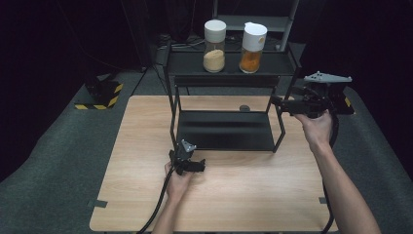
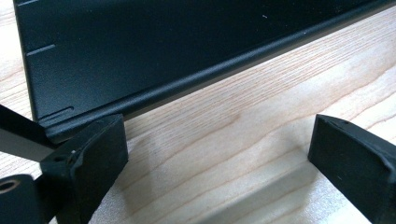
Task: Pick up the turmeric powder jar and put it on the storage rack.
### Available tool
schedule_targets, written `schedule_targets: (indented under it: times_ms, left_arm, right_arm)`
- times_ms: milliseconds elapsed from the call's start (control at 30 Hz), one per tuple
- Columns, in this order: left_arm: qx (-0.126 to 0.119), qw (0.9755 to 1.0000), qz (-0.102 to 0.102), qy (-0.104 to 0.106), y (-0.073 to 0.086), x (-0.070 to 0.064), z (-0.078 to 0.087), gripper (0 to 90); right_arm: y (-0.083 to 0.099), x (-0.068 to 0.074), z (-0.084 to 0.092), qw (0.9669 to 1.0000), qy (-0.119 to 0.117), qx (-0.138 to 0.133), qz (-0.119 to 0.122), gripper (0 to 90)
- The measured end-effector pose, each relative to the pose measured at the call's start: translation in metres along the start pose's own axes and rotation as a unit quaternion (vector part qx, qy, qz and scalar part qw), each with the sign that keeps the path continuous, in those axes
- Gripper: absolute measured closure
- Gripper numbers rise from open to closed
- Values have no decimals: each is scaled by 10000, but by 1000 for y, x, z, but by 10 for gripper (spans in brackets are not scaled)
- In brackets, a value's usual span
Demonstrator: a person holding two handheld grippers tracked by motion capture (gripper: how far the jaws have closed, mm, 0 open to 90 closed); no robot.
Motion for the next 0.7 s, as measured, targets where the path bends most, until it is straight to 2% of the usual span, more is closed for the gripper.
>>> schedule_targets:
  times_ms: [367,700]
  left_arm:
    - [2,10000,4,2,0,0,0,47]
    - [1,10000,6,3,0,0,0,47]
  right_arm:
    - [12,4,-6,10000,-24,34,65,98]
    - [25,2,-11,10000,-51,53,-20,100]
Point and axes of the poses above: each handheld gripper's, and its own axes: z roughly backward along the jaws, y roughly out of its underside, x roughly to its left, the point moved 4 cm from there along -z, roughly forward along the jaws, and after that the axes turned 13 degrees about -z, right-handed, at the moved point
